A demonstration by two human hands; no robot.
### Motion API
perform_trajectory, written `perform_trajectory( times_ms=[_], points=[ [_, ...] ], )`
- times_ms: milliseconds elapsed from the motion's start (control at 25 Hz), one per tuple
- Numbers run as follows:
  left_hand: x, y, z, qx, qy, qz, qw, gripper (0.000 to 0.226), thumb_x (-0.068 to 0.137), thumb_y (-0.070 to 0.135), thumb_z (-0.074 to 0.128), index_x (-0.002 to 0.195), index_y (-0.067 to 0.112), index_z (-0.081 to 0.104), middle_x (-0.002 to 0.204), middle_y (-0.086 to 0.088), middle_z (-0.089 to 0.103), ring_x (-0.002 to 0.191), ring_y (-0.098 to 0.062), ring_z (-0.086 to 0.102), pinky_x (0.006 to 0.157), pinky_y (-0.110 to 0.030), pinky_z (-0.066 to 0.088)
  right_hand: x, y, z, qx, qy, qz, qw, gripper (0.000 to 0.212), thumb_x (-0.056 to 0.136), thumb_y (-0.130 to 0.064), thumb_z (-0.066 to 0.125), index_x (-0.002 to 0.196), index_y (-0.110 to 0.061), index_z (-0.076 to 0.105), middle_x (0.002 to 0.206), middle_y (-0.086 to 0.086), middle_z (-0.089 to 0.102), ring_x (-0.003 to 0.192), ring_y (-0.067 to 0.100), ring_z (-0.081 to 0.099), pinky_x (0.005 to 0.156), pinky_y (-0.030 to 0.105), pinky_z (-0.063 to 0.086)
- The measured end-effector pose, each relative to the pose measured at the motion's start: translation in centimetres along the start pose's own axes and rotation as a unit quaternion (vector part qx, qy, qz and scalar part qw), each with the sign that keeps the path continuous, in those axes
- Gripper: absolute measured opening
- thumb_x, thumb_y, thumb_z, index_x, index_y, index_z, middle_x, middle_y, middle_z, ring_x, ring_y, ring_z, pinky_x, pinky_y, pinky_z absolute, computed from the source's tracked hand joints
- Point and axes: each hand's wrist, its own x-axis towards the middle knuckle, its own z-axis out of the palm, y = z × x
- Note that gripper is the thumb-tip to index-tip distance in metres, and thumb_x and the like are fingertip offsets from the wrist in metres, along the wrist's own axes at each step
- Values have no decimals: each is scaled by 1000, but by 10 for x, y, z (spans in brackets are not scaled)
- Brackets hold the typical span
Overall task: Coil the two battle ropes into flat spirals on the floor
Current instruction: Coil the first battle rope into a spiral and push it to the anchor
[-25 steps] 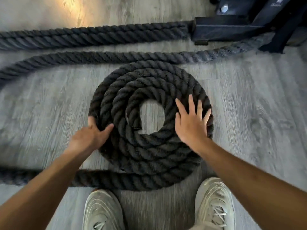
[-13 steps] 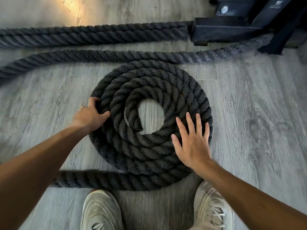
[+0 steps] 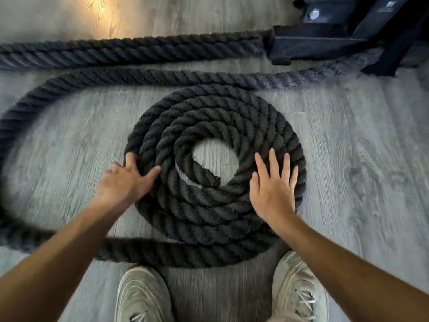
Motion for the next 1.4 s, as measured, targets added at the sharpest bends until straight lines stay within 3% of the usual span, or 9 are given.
perform_trajectory(
  times_ms=[160, 480, 640, 760, 920, 1040, 1160, 1280, 1400],
  points=[
    [61, 4, -19, -101, -35, 59, 992, 72, 87, 62, 58, 148, 35, 32, 140, -26, 39, 121, -47, 52, 105, -48, 42, -48, 3, 10, -20, 15, -24, 999, 65, 101, -58, 28, 158, -25, 29, 168, 11, 14, 154, 38, 4, 121, 60, 3],
    [28, -13, 11, -177, -13, -20, 984, 73, 80, 58, 66, 139, 24, 38, 130, -26, 44, 109, -46, 56, 94, -48, 45, -3, 38, -7, -68, -21, -121, 990, 64, 101, -65, 14, 157, -38, 24, 170, -1, 8, 155, 28, -2, 122, 59, 0],
    [-20, -27, 39, -220, -40, -64, 972, 78, 81, 60, 67, 138, 17, 35, 129, -31, 46, 118, -45, 50, 100, -49, 42, 50, 52, -28, -174, -41, -145, 973, 61, 96, -70, -7, 154, -56, 1, 170, -2, -4, 153, 38, -13, 114, 70, -10],
    [-23, -29, 38, -188, -75, -83, 976, 86, 78, 69, 64, 137, 12, 35, 132, -30, 46, 121, -45, 49, 101, -49, 44, 68, 41, -36, -171, -73, -70, 980, 60, 92, -74, -12, 150, -58, -15, 169, 2, -13, 152, 42, -13, 114, 72, -6],
    [20, -19, 9, -163, -14, -52, 985, 88, 80, 69, 62, 140, 11, 36, 145, -35, 29, 129, -52, 40, 108, -53, 37, 17, 9, -15, -16, -66, 45, 997, 72, 95, -72, 3, 159, -40, -3, 169, 6, -12, 152, 42, -10, 116, 71, -2],
    [54, -11, -5, -191, 7, 29, 981, 73, 84, 60, 65, 144, 29, 37, 143, -29, 33, 124, -49, 47, 110, -48, 37, -51, -15, 7, -25, -44, -4, 999, 73, 98, -69, 16, 161, -32, 14, 168, 15, 4, 151, 49, 3, 116, 71, 0],
    [70, -17, -6, -191, -18, 42, 980, 75, 83, 64, 63, 146, 36, 37, 142, -25, 36, 125, -43, 49, 109, -44, 38, -68, -15, 14, -35, -39, -32, 998, 67, 99, -67, 21, 158, -35, 25, 167, 16, 12, 148, 53, 8, 115, 71, 5],
    [66, -26, 1, -174, -8, 32, 984, 80, 78, 73, 59, 145, 35, 37, 138, -25, 39, 123, -41, 51, 104, -46, 42, -55, -5, 9, -48, -30, -57, 997, 65, 98, -69, 22, 156, -39, 27, 168, 13, 12, 149, 52, 7, 116, 68, 3],
    [43, -30, 11, -178, -5, -9, 984, 86, 74, 79, 56, 144, 32, 37, 136, -25, 41, 113, -44, 56, 97, -47, 48, -17, 21, -3, -71, -56, -99, 991, 60, 98, -71, 8, 153, -50, 18, 170, 4, 4, 152, 42, -3, 119, 65, -2]
  ],
)
